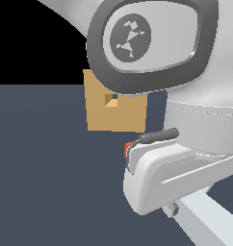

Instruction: Insert the peg into the horizontal hole in a box.

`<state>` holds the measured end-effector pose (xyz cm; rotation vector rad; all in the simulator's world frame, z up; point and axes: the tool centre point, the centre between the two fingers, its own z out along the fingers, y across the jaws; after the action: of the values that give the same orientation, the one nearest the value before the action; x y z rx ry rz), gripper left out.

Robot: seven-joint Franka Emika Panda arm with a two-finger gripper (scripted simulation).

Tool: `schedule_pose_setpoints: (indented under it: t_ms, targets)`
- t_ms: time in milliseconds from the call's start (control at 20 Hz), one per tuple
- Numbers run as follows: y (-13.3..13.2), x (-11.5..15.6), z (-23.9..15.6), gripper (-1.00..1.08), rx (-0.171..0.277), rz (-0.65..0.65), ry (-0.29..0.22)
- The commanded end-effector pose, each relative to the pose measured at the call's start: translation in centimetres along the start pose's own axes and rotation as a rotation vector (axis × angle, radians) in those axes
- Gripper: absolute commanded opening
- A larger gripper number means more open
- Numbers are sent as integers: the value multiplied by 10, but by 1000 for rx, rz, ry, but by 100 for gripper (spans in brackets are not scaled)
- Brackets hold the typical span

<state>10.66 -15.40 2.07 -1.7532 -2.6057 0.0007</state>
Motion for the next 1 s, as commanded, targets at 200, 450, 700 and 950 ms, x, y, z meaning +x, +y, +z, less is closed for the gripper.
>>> schedule_pose_setpoints:
  t_ms: [200,450,700,950]
  targets:
    - [0,0,-1,-100,-1,0,-1]
    - [0,0,0,-100,0,0,0]
    - [-2,3,-2,-100,0,7,0]
    - [-7,10,-6,-100,0,25,0]
